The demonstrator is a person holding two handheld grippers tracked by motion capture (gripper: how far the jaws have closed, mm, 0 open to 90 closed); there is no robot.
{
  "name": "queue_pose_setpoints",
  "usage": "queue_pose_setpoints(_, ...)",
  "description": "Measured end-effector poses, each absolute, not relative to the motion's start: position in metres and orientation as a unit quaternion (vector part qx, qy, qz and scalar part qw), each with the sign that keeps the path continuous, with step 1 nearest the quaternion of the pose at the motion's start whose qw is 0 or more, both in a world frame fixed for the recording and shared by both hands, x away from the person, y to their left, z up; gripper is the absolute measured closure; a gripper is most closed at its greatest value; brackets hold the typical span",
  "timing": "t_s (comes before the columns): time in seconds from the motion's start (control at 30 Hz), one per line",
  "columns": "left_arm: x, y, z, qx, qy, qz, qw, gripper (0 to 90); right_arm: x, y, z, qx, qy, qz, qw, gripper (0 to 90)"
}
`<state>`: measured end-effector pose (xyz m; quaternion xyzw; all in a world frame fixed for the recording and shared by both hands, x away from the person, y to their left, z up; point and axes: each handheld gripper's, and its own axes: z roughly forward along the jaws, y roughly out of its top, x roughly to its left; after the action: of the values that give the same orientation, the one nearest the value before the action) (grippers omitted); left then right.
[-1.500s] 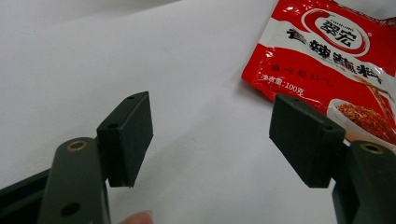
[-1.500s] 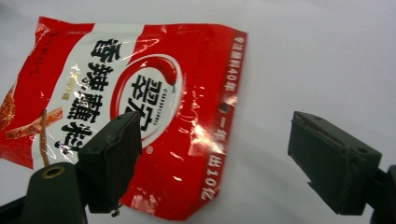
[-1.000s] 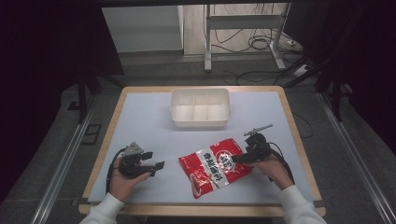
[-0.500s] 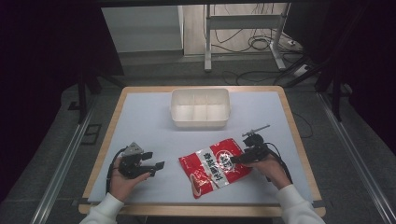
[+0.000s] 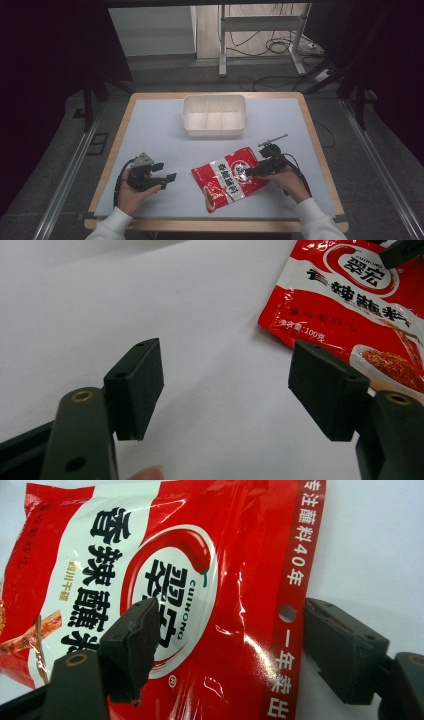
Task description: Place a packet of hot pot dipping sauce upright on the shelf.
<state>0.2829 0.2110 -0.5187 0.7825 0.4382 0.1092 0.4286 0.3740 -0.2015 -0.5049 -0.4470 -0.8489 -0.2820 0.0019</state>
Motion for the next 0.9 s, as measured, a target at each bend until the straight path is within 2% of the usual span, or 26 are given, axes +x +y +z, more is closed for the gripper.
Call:
queue_pose_setpoints(0.4, 0.283, 0.211, -0.519, 0.782, 0.44, 0.109, 0.429, 29.7, 0.375, -0.19, -0.504, -0.425, -0.861, -0.277, 0.019, 43.6)
queue_pose_setpoints(0.47, 0.283, 0.211, -0.519, 0.782, 0.44, 0.11, 0.429, 29.7, 0.375, -0.189, -0.504, -0.426, -0.862, -0.275, 0.018, 48.5)
queue_pose_setpoints(0.5, 0.283, 0.211, -0.519, 0.782, 0.439, 0.11, 0.429, 29.7, 0.376, -0.189, -0.504, -0.425, -0.862, -0.276, 0.019, 55.7)
queue_pose_setpoints(0.53, 0.283, 0.211, -0.519, 0.782, 0.44, 0.11, 0.429, 29.7, 0.376, -0.189, -0.504, -0.425, -0.862, -0.276, 0.019, 55.7)
queue_pose_setpoints(0.67, 0.283, 0.212, -0.518, 0.781, 0.44, 0.11, 0.429, 29.7, 0.376, -0.184, -0.503, -0.415, -0.866, -0.277, 0.026, 68.8)
queue_pose_setpoints(0.77, 0.283, 0.212, -0.518, 0.782, 0.439, 0.111, 0.429, 29.7, 0.375, -0.181, -0.501, -0.408, -0.868, -0.281, 0.028, 75.9)
queue_pose_setpoints(0.9, 0.283, 0.212, -0.518, 0.781, 0.439, 0.111, 0.429, 29.7, 0.376, -0.178, -0.5, -0.401, -0.872, -0.277, 0.032, 81.1)
